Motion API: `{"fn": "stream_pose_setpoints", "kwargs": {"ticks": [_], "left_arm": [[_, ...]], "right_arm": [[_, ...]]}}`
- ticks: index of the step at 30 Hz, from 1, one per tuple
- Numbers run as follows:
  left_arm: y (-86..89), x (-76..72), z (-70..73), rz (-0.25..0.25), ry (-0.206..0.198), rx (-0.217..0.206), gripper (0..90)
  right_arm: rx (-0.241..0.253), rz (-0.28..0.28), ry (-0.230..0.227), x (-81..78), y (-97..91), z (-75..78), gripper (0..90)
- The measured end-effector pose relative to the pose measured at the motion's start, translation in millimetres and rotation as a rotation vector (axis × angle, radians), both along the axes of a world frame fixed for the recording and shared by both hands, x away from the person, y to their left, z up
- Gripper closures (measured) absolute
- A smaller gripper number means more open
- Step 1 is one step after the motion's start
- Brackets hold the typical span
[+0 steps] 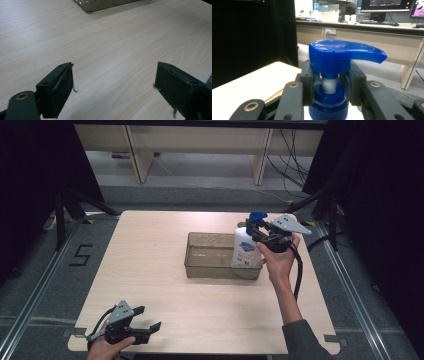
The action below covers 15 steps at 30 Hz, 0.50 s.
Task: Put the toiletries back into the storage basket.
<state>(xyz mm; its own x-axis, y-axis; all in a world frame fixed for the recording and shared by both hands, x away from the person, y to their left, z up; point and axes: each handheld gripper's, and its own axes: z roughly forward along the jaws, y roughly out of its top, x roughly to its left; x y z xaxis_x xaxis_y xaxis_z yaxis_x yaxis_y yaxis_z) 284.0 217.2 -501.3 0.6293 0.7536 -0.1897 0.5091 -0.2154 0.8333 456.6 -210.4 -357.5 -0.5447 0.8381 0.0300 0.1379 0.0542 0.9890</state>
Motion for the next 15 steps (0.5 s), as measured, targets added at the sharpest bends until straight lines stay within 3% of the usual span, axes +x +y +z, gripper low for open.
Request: {"fn": "stream_pose_setpoints", "kwargs": {"ticks": [3, 4, 5, 6, 8, 10, 13, 15], "left_arm": [[0.1, 0.0, 0.1, 0.006, 0.001, -0.003, 14.7], [0.5, 0.5, -0.1, -0.003, 0.003, 0.001, 14.7], [0.3, 0.7, -0.5, -0.005, 0.001, -0.001, 14.7], [-0.2, 0.7, -0.8, -0.008, 0.002, 0.002, 14.8], [-1.1, 0.2, -0.4, -0.006, 0.004, 0.007, 14.8], [-0.9, 0.0, -0.1, -0.005, 0.006, 0.011, 14.7], [-0.2, 1.0, -0.8, -0.008, 0.003, 0.002, 14.8], [-0.3, 0.7, -0.7, -0.008, 0.001, 0.001, 14.7]], "right_arm": [[0.005, -0.011, 0.000, -3.7, -0.4, -0.6, 64.4], [-0.004, -0.008, -0.012, -3.7, -1.2, -0.6, 61.7], [-0.005, -0.010, 0.007, -4.3, -0.4, -0.3, 55.7], [-0.014, -0.012, 0.025, -4.1, 0.1, -0.6, 55.3], [-0.046, -0.002, 0.019, -3.6, -2.1, -2.5, 55.3], [-0.037, 0.000, 0.005, -3.8, -3.2, -2.5, 55.4], [-0.031, -0.005, 0.033, -5.9, -2.7, -1.9, 47.8], [-0.035, -0.012, 0.018, -6.3, -4.4, -2.0, 46.0]]}}
